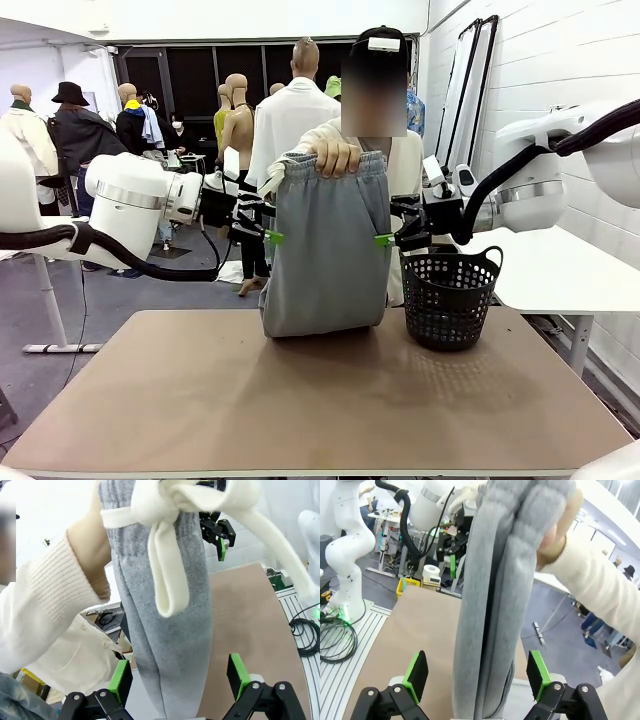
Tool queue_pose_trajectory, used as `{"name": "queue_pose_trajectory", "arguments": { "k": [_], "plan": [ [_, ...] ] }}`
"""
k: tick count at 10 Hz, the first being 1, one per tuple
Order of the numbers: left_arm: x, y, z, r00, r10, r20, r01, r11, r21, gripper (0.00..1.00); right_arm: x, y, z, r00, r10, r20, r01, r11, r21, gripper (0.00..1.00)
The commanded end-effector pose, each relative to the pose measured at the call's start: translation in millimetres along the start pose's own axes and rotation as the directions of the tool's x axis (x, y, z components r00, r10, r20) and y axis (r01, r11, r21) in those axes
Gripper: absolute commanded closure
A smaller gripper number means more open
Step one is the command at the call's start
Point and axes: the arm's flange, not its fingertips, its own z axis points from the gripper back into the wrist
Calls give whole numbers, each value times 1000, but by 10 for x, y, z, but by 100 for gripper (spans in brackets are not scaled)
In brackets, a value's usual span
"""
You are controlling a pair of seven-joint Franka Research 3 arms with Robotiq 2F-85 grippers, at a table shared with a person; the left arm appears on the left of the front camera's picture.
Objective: Fold the training pants.
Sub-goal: Grab both ends of the Training pants handed by a person.
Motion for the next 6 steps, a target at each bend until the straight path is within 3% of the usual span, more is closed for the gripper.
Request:
{"name": "queue_pose_trajectory", "arguments": {
  "k": [1,3,6],
  "plan": [
    [37,-14,-6,999,37,28,-37,999,1,0,114,-45,-31,998,-34,61,33,999,13,0],
    [70,-25,-32,993,111,49,-110,994,-7,0,207,-49,-42,996,-51,79,48,998,38,0],
    [181,-12,-69,990,128,66,-127,992,-14,0,259,-76,-68,994,-76,80,73,996,52,0]
  ]
}}
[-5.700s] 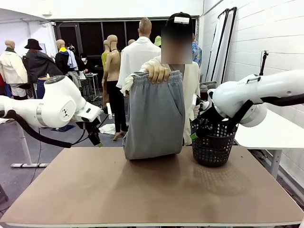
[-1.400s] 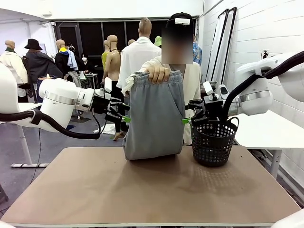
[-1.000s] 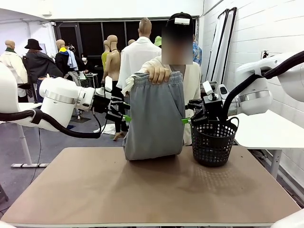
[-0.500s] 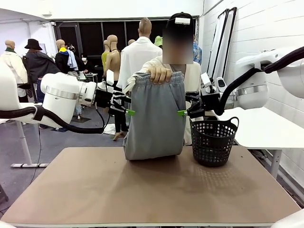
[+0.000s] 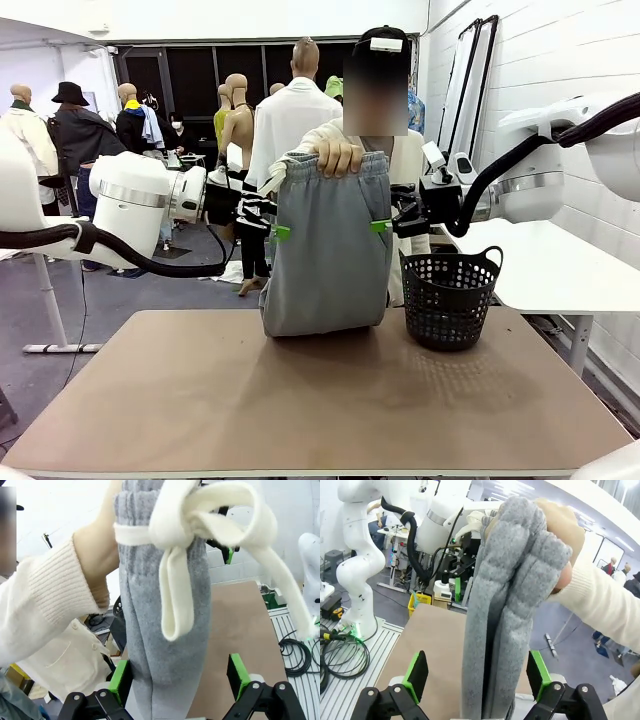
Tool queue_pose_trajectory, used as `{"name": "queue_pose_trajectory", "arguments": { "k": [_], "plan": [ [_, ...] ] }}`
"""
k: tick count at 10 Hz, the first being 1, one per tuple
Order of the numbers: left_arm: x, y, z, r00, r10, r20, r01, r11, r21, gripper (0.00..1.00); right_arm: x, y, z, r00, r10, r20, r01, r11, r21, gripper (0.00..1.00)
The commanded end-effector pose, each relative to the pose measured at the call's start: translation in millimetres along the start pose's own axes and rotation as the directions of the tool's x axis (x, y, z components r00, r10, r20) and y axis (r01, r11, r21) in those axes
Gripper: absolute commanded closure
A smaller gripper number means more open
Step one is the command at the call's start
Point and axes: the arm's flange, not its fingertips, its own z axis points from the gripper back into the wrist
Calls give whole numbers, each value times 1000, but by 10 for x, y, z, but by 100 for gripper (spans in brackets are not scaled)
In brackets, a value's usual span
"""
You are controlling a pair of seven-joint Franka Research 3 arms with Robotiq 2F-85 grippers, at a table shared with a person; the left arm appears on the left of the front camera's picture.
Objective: Fold the training pants.
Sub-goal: Grab both ends of the Training pants handed by a person.
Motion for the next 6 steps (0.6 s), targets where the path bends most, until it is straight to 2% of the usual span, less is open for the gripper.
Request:
{"name": "queue_pose_trajectory", "arguments": {
  "k": [1,3,6],
  "plan": [
    [121,24,-12,999,18,30,-18,1000,9,0,52,-64,-33,999,-40,24,40,999,4,0],
    [179,10,-50,999,-15,48,15,1000,17,0,51,-80,-63,998,-64,25,63,998,13,0],
    [205,5,-81,999,-6,51,6,1000,4,0,54,-98,-81,996,-82,45,81,996,21,0]
  ]
}}
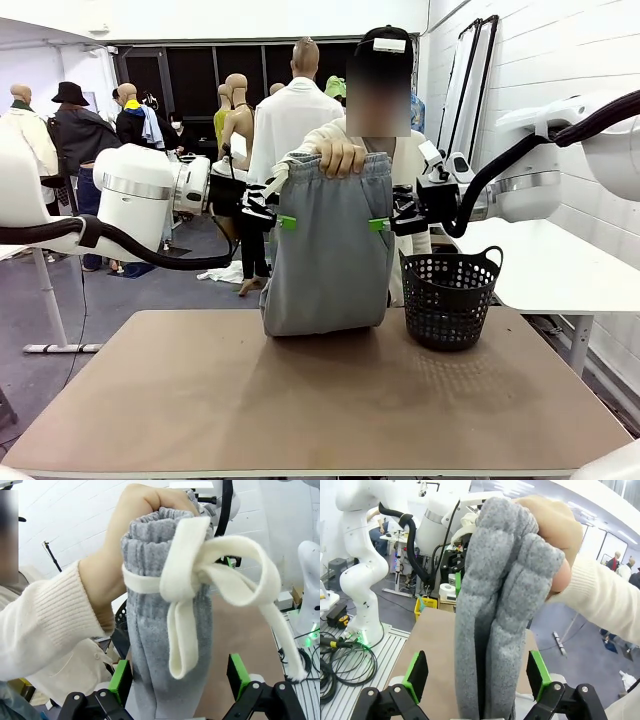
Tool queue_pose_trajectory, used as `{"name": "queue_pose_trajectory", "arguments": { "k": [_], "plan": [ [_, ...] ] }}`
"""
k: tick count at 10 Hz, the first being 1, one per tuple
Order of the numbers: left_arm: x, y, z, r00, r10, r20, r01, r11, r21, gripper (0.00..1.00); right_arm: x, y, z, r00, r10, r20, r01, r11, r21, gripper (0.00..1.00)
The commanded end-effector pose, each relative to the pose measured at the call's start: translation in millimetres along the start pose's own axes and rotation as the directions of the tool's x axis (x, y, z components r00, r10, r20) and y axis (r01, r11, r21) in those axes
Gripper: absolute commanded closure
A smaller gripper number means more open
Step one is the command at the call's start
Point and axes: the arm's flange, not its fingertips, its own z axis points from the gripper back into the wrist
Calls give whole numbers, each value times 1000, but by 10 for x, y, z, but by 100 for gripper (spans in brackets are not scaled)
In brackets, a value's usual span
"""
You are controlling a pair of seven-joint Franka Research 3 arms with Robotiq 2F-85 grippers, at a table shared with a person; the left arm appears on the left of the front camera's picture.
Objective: Fold the training pants.
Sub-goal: Grab both ends of the Training pants handed by a person.
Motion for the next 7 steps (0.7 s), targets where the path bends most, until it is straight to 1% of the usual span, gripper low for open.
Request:
{"name": "queue_pose_trajectory", "arguments": {
  "k": [1,5,7],
  "plan": [
    [0,31,-41,999,19,29,-19,1000,6,0,55,-89,-44,999,-28,43,28,1000,7,0],
    [25,128,-181,998,13,65,-13,1000,9,0,56,-110,-91,998,-35,59,33,999,34,0],
    [36,184,-240,996,26,81,-26,1000,-7,0,57,-133,-116,997,-42,57,39,998,48,0]
  ]
}}
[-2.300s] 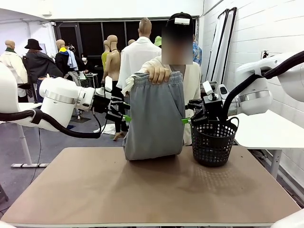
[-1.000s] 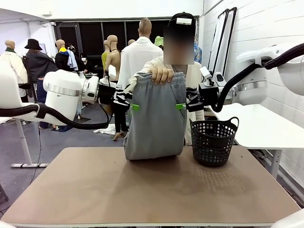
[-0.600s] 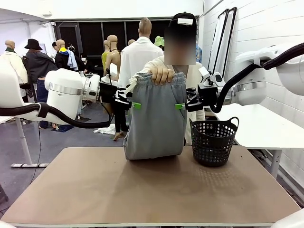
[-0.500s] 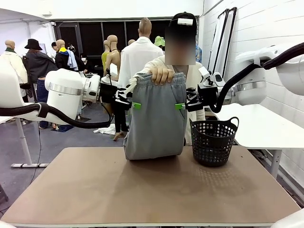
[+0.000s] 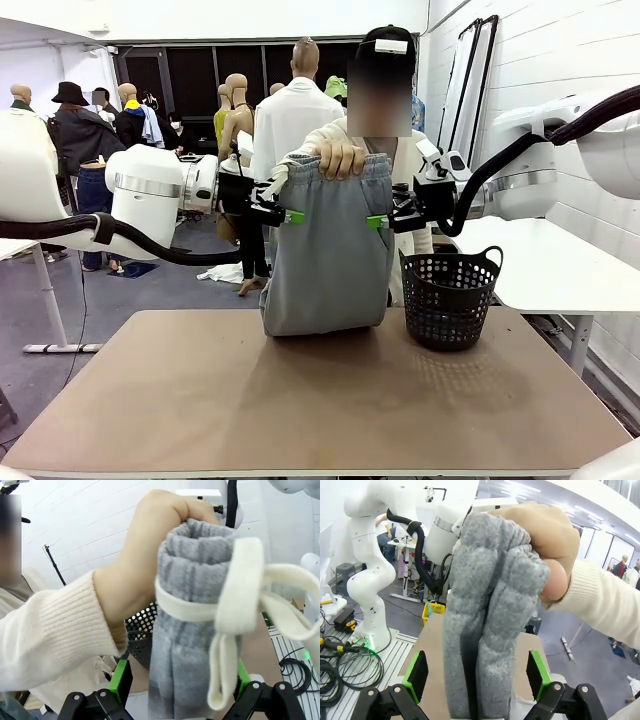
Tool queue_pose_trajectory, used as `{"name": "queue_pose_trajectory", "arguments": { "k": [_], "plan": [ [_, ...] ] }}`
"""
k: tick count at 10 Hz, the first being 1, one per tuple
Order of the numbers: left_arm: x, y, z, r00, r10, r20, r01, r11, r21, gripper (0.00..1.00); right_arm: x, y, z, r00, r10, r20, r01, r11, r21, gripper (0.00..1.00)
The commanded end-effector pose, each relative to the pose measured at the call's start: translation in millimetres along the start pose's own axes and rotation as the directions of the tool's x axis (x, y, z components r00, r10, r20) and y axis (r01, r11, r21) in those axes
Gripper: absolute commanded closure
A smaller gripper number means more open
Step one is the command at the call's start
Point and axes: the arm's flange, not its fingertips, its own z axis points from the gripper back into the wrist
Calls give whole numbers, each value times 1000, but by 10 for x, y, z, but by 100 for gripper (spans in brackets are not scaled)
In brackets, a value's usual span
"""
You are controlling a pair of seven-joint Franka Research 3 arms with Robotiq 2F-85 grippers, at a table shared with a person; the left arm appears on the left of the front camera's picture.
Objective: Fold the training pants.
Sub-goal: Grab both ends of the Training pants handed by a person.
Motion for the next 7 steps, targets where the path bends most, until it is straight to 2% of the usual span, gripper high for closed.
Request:
{"name": "queue_pose_trajectory", "arguments": {
  "k": [1,7],
  "plan": [
    [8,87,-94,999,4,37,-4,1000,-9,0,44,-87,-68,999,-28,28,28,1000,7,0],
    [-42,134,-159,995,51,83,-47,998,-50,0,38,-150,-173,997,-66,41,65,998,26,0]
  ]
}}
